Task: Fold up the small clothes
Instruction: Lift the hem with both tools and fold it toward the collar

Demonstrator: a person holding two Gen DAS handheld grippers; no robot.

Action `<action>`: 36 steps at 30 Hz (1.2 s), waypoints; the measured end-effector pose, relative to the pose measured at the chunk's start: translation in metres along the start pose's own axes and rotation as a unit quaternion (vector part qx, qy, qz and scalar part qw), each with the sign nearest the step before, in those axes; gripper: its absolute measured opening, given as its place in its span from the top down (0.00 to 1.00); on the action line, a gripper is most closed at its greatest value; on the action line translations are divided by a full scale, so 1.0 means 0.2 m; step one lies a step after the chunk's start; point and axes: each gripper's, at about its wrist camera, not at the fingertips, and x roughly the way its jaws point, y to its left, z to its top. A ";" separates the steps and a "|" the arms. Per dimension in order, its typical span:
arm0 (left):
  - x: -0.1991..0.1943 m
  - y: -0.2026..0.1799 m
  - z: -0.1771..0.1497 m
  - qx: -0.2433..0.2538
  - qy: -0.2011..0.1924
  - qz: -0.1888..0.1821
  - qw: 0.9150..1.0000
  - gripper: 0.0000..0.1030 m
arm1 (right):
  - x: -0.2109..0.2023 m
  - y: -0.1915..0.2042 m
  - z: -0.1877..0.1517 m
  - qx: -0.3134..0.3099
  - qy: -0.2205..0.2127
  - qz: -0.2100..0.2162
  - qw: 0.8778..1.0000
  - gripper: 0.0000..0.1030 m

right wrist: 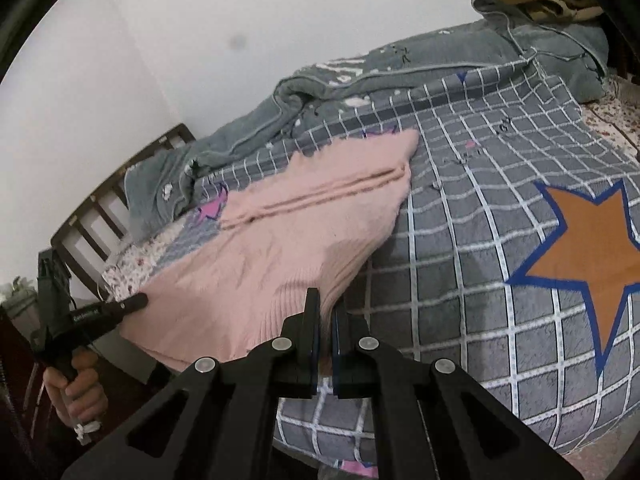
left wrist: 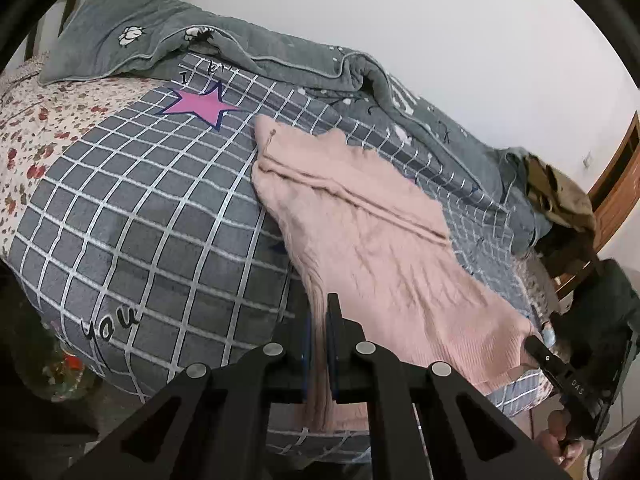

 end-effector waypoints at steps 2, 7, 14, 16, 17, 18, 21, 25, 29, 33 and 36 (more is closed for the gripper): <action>0.00 0.00 0.04 -0.001 -0.005 -0.004 1.000 0.93 | 0.00 0.01 0.04 0.001 -0.005 0.005 1.000 0.96; 0.01 -0.03 0.19 -0.008 -0.016 -0.019 1.000 0.93 | 0.01 0.04 0.19 0.004 -0.022 0.016 1.000 0.96; 0.06 -0.07 0.44 -0.025 -0.032 -0.041 0.998 0.93 | 0.07 0.03 0.45 0.025 -0.041 0.040 0.998 0.96; 0.10 -0.07 0.51 -0.038 -0.030 -0.049 0.998 0.93 | 0.10 0.02 0.51 0.029 -0.040 0.047 0.998 0.96; 0.12 -0.07 0.54 -0.043 -0.030 -0.052 0.997 0.93 | 0.12 0.01 0.54 0.031 -0.041 0.049 0.997 0.96; 0.15 -0.07 0.57 -0.045 -0.031 -0.052 0.997 0.93 | 0.14 -0.01 0.58 0.037 -0.042 0.052 0.997 0.96; 0.23 -0.08 0.66 -0.048 -0.031 -0.043 0.997 0.93 | 0.22 -0.05 0.67 0.054 -0.043 0.067 0.995 0.96; 0.35 -0.09 0.76 -0.043 -0.032 -0.033 0.998 0.93 | 0.31 -0.10 0.77 0.073 -0.048 0.078 0.993 0.96; 0.47 -0.09 0.83 -0.044 -0.027 -0.034 0.998 0.93 | 0.42 -0.15 0.84 0.094 -0.045 0.089 0.991 0.96; 0.60 -0.10 0.89 -0.035 -0.024 -0.023 0.999 0.93 | 0.56 -0.20 0.89 0.102 -0.039 0.088 0.990 0.96; 0.72 -0.09 0.94 -0.032 -0.018 -0.014 0.999 0.93 | 0.66 -0.23 0.94 0.105 -0.035 0.086 0.990 0.96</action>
